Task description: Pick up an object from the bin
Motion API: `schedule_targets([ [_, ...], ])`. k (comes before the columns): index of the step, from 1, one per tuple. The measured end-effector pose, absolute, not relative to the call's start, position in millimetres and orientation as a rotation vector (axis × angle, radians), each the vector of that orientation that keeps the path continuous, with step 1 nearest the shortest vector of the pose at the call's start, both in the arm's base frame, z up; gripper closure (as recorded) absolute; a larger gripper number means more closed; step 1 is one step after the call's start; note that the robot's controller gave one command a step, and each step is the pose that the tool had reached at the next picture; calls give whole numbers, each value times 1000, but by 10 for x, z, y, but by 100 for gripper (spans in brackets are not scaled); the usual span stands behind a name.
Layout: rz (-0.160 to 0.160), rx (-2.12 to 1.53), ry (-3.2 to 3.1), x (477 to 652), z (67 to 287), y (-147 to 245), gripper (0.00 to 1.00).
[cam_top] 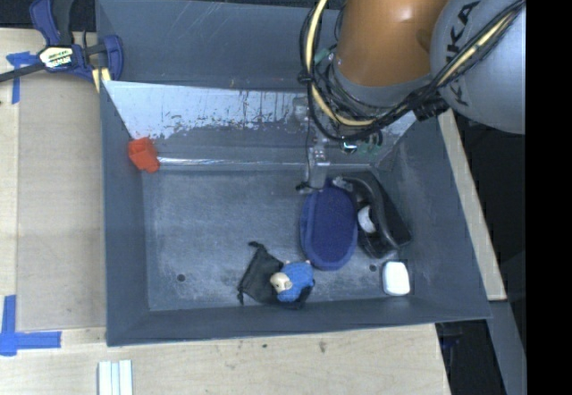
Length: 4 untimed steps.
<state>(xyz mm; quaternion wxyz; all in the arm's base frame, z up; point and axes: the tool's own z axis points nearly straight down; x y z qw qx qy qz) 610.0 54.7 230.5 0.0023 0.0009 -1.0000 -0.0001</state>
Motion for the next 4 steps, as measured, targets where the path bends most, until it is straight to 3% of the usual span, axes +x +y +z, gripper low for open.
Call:
schedule_targets([
  [1,0,-125,-3136,5483,664,512,0],
  [2,-5,-655,-3076,5269,1006,1081,0],
  [3,2,-903,-3009,5266,1056,715,0],
  [4,2,-1090,-2947,4982,692,738,0],
])
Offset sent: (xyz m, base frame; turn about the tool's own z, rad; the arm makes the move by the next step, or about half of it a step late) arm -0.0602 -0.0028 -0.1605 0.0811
